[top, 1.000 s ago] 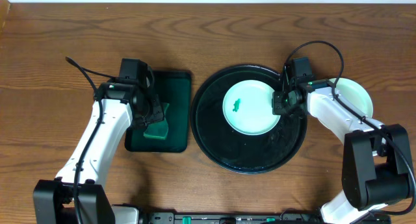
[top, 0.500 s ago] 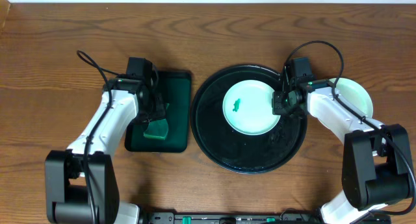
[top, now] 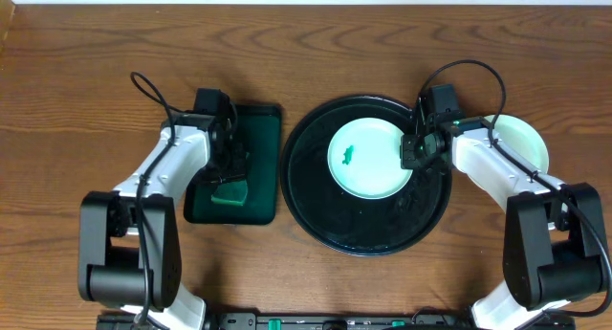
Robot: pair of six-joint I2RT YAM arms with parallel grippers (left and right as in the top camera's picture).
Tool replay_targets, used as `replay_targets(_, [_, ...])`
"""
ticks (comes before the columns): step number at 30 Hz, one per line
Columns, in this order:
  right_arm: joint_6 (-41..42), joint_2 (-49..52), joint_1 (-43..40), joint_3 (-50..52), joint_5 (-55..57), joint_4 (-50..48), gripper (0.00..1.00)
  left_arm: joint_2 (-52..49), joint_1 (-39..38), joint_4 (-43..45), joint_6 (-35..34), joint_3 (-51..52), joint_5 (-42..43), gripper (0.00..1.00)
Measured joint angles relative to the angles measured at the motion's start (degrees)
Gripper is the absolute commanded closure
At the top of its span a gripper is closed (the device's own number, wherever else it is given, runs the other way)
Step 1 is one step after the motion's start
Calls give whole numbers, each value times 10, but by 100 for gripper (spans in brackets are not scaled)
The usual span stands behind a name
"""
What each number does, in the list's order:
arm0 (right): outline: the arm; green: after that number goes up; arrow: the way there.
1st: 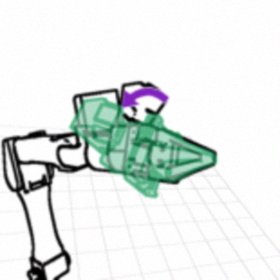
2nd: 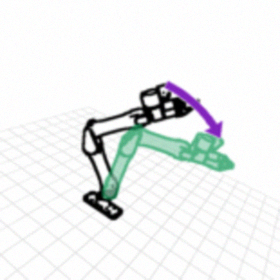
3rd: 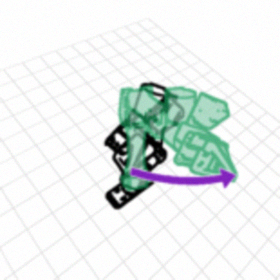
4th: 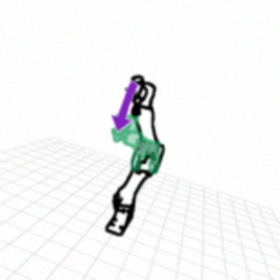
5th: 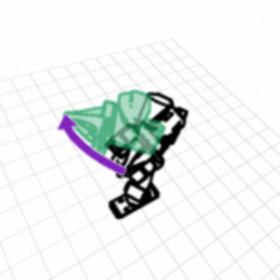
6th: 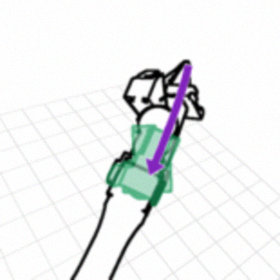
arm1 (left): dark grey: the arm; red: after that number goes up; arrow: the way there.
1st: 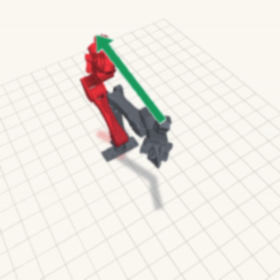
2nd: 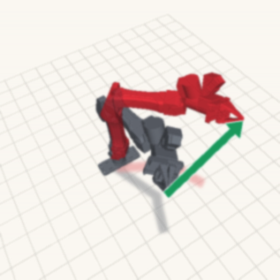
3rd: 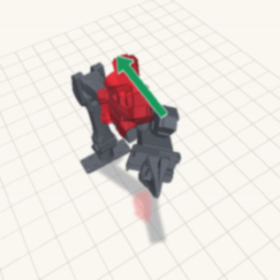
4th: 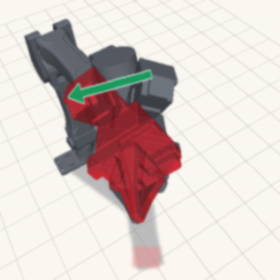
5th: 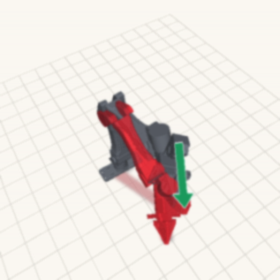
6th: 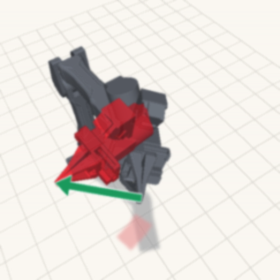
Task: Clean dirty plates on tray and stack at the side
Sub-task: 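Close the left gripper on the green sponge and lift it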
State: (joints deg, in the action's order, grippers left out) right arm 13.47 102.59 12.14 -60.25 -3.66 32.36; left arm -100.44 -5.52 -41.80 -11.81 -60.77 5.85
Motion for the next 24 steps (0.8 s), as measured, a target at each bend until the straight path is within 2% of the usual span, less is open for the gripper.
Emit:
replay_targets(18, [0, 0, 0, 0, 0, 0, 99, -8, 0, 10, 12, 3, 9, 62])
replay_targets(20, [0, 0, 0, 0, 0, 0, 99, -8, 0, 16, 12, 6, 11, 67])
replay_targets(21, [0, 0, 0, 0, 0, 0, 99, -8, 0, 18, 12, 8, 11, 76])
replay_targets(22, [0, 0, 0, 0, 0, 0, 99, -8, 0, 22, 13, 10, 11, 91])
replay_targets(24, [0, 0, 0, 0, 0, 0, 99, -8, 0, 27, 14, 14, 12, 93])
